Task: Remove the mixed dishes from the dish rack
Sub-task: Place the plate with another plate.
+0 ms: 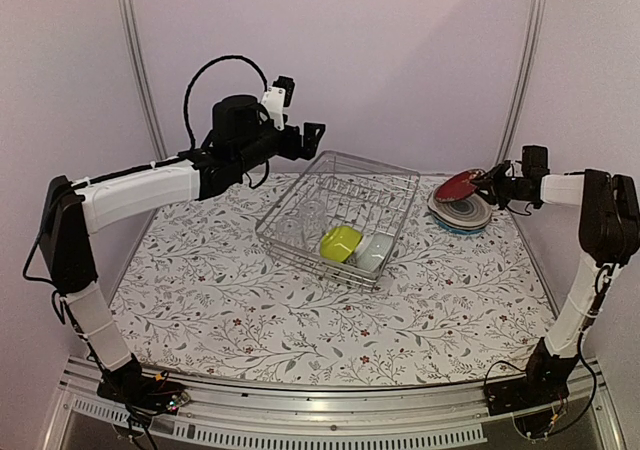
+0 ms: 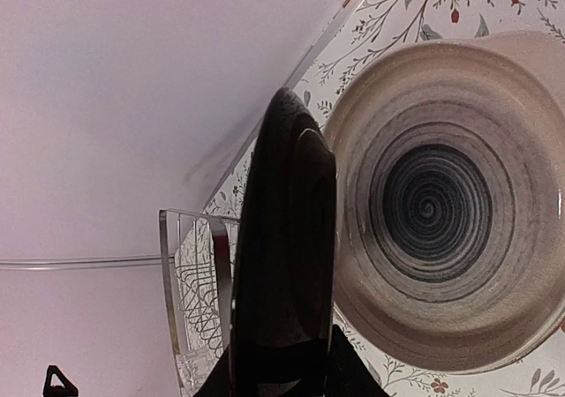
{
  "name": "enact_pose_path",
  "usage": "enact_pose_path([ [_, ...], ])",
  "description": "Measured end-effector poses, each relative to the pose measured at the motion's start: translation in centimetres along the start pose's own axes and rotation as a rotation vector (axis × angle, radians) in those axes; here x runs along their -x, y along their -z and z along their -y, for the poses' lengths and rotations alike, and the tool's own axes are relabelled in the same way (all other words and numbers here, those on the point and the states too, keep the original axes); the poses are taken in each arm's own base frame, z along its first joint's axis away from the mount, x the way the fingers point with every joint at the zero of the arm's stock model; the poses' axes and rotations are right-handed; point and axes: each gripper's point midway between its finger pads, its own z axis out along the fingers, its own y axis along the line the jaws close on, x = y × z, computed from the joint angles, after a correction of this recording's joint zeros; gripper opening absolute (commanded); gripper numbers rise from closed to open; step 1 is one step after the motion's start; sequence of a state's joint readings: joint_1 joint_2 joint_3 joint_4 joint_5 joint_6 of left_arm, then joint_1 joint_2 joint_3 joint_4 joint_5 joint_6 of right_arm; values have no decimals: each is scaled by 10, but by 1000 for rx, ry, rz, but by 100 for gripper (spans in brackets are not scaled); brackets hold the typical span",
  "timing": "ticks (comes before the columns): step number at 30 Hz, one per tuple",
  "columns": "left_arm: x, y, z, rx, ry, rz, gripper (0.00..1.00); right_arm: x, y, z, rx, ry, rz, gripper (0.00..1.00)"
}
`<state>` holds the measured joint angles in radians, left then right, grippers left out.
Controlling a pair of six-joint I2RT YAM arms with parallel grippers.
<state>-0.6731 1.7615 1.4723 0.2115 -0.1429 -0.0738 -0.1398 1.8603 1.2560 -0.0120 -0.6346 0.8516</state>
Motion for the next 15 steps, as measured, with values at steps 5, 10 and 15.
enact_pose_path([
  [5, 0, 0, 0, 0, -3, 0, 100, 1, -10, 7, 4, -9, -13, 28],
  [10, 0, 0, 0, 0, -10, 0, 100, 5, -19, 10, 17, -10, -22, 28],
  [15, 0, 0, 0, 0, -14, 0, 99, 6, -22, 15, 13, -20, -23, 27],
])
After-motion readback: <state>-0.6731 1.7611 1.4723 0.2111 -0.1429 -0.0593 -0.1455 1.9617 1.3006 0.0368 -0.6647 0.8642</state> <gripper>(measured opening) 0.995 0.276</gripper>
